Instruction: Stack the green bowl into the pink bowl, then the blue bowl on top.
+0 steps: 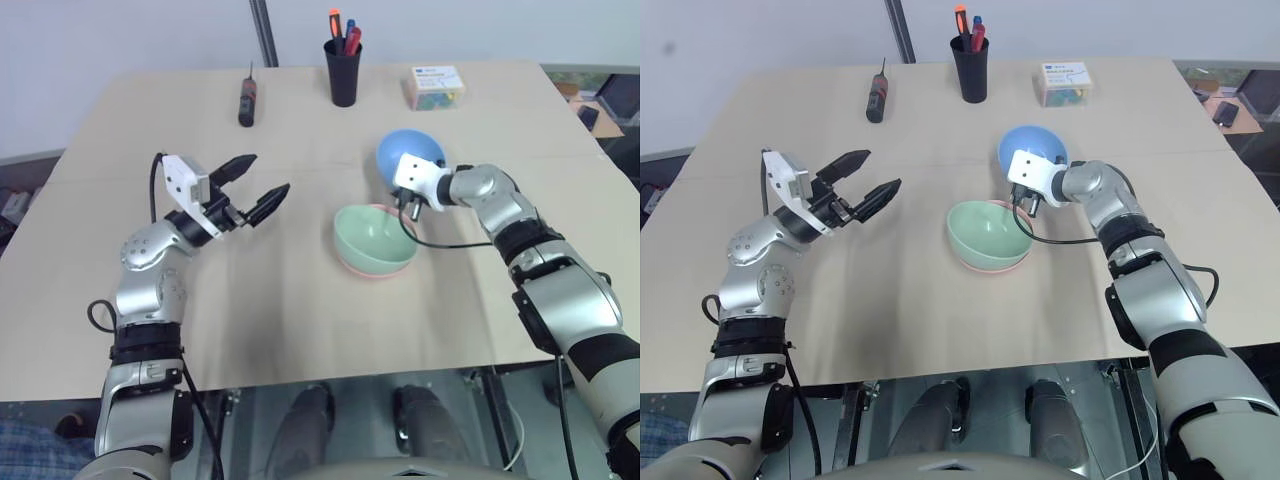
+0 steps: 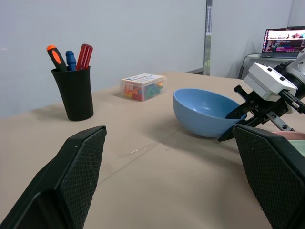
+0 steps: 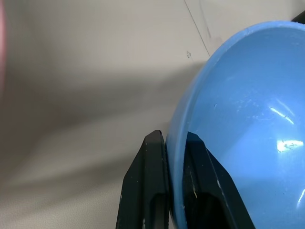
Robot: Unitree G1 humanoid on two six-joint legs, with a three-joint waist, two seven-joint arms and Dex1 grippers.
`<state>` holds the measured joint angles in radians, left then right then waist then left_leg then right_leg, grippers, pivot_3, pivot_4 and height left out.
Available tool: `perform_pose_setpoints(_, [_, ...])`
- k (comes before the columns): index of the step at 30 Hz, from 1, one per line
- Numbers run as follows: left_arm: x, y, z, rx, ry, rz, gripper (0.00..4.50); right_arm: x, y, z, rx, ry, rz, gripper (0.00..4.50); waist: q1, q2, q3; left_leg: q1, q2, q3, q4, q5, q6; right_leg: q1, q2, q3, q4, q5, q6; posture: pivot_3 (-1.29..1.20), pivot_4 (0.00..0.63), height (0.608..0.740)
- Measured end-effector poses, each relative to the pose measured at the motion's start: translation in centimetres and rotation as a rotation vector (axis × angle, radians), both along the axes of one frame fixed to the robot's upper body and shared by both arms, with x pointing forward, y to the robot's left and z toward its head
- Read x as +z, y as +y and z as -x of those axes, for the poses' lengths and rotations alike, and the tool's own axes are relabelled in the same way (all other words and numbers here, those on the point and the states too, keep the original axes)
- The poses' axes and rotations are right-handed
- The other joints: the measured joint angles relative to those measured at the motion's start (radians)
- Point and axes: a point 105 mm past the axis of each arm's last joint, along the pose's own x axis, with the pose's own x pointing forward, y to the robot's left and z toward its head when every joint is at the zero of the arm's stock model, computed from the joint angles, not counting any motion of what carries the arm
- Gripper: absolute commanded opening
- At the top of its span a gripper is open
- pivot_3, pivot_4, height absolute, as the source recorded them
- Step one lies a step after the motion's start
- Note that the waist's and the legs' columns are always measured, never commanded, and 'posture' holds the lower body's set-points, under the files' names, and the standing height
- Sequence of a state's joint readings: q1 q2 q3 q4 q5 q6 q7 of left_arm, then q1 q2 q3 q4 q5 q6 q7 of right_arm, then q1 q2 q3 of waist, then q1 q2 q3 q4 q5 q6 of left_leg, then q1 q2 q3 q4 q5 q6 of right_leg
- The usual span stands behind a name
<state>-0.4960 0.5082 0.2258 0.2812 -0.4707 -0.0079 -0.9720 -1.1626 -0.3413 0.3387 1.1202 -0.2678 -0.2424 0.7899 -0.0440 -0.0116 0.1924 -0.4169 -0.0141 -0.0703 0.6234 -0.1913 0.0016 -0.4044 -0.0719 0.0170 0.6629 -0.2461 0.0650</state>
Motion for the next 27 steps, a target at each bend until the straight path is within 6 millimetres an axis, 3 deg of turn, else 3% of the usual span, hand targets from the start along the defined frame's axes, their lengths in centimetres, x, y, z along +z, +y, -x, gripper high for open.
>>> perform_pose_setpoints(3, [-0.1,-0.1,0.1,-0.017,0.001,-0.002,4.50,0.7,0.2,0.2,0.035,-0.018,0.005,0.05,0.000,0.000,0.000,0.000,0.000,0.000,0.000,0.000,0.000,0.000,0.000,0.000,0.000,0.000,0.000,0.00,0.150,0.740])
perform_pose_setpoints(6, [-0.2,-0.5,0.5,-0.075,0.010,0.000,4.50,4.2,1.0,1.4,0.162,-0.101,0.017,0.05,0.000,0.001,0.000,0.000,0.000,0.000,0.000,0.000,0.000,0.000,0.000,0.000,0.000,0.000,0.000,0.00,0.150,0.740])
perform_pose_setpoints(8, [-0.2,-0.5,0.8,-0.106,0.018,-0.004,4.50,6.7,1.9,3.4,0.267,-0.144,0.008,0.05,0.001,0.001,0.000,0.000,0.000,-0.001,-0.001,0.000,0.000,0.000,0.000,-0.001,0.000,0.000,0.000,0.00,0.150,0.740])
perform_pose_setpoints(11, [-0.4,-0.8,1.1,-0.154,0.033,-0.017,4.50,8.3,2.9,6.4,0.378,-0.149,0.002,0.05,0.003,0.001,0.000,0.000,0.000,-0.001,-0.001,0.000,0.000,0.000,0.000,-0.001,0.000,0.000,0.000,0.00,0.150,0.740])
perform_pose_setpoints(16, [-1.2,-1.3,2.1,-0.274,0.085,-0.073,4.50,7.9,2.4,11.0,0.468,-0.050,0.046,0.05,0.007,0.001,0.000,-0.001,0.000,-0.001,0.000,0.000,0.000,0.000,0.000,-0.001,0.000,0.000,0.000,0.00,0.150,0.740])
perform_pose_setpoints(21, [-1.1,-1.9,2.4,-0.338,0.084,-0.090,4.50,7.5,2.4,14.1,0.520,0.015,0.081,0.05,0.005,0.000,0.000,-0.001,0.001,-0.002,0.001,0.000,0.000,0.000,0.000,-0.002,0.001,0.000,0.000,0.00,0.150,0.740])
perform_pose_setpoints(27, [-1.6,-2.5,2.6,-0.407,0.105,-0.110,4.50,6.5,2.4,15.8,0.536,0.086,0.109,2.18,0.005,0.000,0.000,-0.001,0.001,-0.001,0.002,0.000,0.000,0.000,0.000,-0.002,0.000,0.000,0.000,0.00,0.150,0.740])
